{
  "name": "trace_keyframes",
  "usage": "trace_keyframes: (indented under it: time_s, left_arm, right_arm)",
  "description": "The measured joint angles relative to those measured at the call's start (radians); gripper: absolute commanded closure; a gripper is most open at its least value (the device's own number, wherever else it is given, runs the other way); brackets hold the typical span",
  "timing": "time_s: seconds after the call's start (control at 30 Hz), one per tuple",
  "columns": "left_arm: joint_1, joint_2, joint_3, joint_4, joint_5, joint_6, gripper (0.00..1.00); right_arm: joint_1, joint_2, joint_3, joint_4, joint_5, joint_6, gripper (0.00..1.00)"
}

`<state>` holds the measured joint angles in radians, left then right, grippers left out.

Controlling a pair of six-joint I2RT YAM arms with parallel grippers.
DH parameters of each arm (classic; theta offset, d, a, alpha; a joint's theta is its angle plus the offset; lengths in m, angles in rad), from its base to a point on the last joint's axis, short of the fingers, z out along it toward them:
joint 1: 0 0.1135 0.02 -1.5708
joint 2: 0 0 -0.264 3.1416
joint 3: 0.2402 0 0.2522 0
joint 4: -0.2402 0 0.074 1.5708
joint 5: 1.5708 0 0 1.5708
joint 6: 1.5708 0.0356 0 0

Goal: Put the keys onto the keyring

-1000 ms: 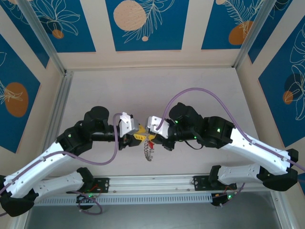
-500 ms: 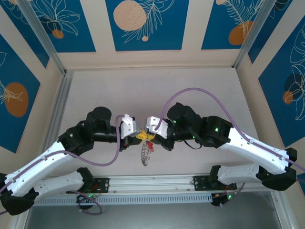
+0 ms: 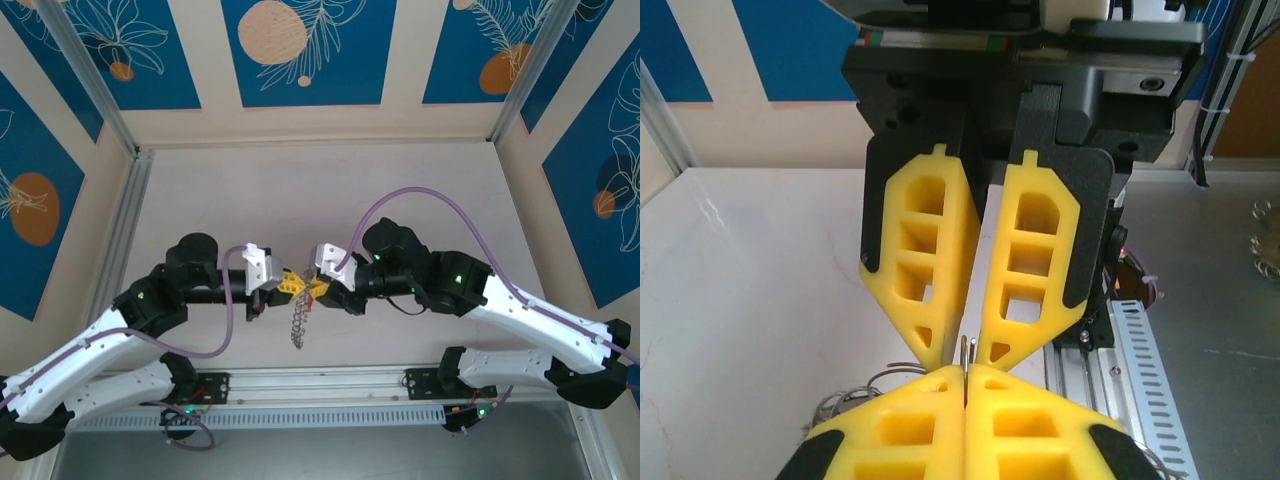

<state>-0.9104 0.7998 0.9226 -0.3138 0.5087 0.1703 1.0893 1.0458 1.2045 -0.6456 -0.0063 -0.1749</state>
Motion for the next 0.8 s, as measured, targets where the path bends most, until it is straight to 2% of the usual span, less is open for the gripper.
trace_keyframes:
  time_s: [0.27,0.57,0.8]
  left_arm:
    - [0.0,-0.016,-0.052,0.113,0.04,-0.06,1.0]
    - [0.0,-0.048,-0.156,0.325,0.094,-0.166,1.0]
    - [0.0,-0.048,-0.185,0.456,0.129,-0.238,1.0]
  right_arm:
    - [-0.03,-0.055,-0.069,0.077,-0.078,0.037,0.82]
    - [-0.055,-0.118,-0.131,0.161,-0.163,0.047,0.87]
    - [-0.063,-0.145,-0.142,0.205,-0.214,0.049,0.87]
